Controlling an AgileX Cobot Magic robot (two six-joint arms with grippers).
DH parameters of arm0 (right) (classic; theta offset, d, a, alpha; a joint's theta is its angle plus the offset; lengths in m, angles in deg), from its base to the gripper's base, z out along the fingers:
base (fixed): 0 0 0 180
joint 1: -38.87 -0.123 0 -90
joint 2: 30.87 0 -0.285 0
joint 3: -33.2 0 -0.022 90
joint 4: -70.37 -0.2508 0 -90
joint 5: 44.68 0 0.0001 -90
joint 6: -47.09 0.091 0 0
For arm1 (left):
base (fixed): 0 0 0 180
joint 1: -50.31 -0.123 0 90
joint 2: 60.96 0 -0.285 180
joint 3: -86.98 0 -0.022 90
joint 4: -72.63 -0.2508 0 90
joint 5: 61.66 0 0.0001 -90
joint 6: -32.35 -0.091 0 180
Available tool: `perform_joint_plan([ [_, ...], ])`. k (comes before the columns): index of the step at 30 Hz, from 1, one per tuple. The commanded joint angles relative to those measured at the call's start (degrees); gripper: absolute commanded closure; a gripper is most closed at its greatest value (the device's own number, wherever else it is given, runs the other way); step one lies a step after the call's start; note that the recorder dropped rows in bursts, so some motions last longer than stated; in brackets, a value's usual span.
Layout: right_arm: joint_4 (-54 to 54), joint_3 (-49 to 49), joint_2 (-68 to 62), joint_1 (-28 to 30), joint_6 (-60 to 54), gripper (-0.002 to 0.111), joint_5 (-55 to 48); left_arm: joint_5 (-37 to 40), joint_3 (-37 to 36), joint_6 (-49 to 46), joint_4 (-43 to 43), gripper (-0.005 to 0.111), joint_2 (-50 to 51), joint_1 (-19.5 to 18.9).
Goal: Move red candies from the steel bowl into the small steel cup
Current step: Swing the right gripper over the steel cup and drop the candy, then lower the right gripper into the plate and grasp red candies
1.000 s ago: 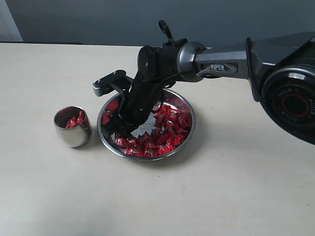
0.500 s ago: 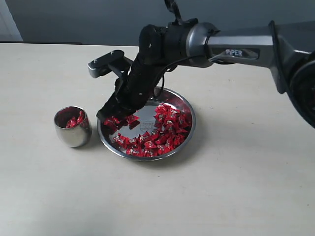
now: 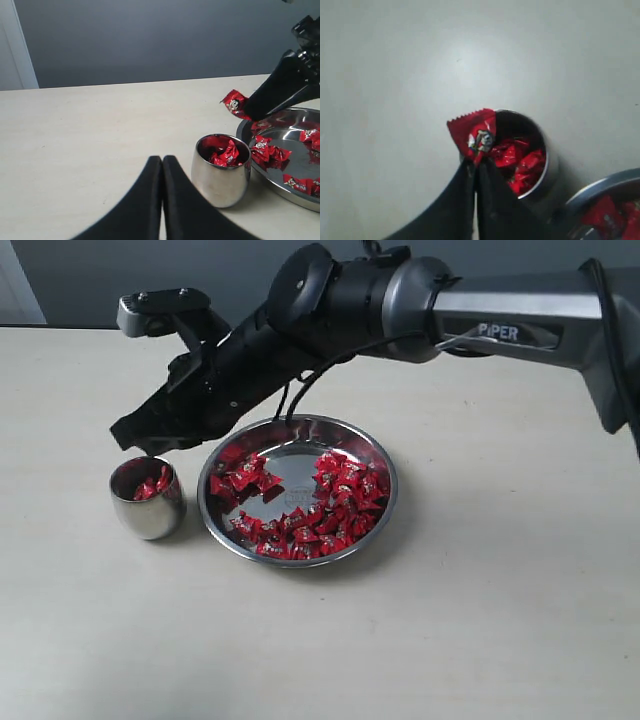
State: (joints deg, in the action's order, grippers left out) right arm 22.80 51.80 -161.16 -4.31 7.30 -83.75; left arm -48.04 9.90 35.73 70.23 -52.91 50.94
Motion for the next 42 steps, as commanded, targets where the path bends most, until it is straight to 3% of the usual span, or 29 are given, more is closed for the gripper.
perform_joint_plan([
  [1, -0.66, -0.04, -2.28, -1.54, -1.96, 0.109, 1.51, 0.01, -0.14, 0.13, -0.04, 0.106, -0.26, 0.10],
  [2, -0.66, -0.04, -2.57, -1.54, -1.96, 0.107, 1.61, 0.01, -0.14, 0.13, -0.04, 0.106, -0.26, 0.10],
  [6, 0.14, -0.04, -2.68, -1.44, -1.96, 0.076, 1.96, 0.01, -0.14, 0.13, -0.04, 0.106, -0.26, 0.10],
  [7, 0.14, -0.04, -2.68, -1.44, -1.96, 0.074, 1.96, 0.01, -0.14, 0.13, -0.04, 0.106, -0.26, 0.10],
  [11, 6.52, -0.04, -1.54, -1.28, -0.50, 0.074, 2.87, 0.01, -0.14, 0.13, -0.04, 0.106, -0.26, 0.10],
  [19, 33.96, -0.04, -0.58, 2.43, 22.99, 0.074, -0.18, 0.01, -0.14, 0.13, -0.04, 0.106, -0.26, 0.10],
  [42, 36.72, -0.04, -7.00, 4.58, 21.80, 0.074, 0.65, 0.01, -0.14, 0.13, -0.04, 0.106, -0.26, 0.10],
])
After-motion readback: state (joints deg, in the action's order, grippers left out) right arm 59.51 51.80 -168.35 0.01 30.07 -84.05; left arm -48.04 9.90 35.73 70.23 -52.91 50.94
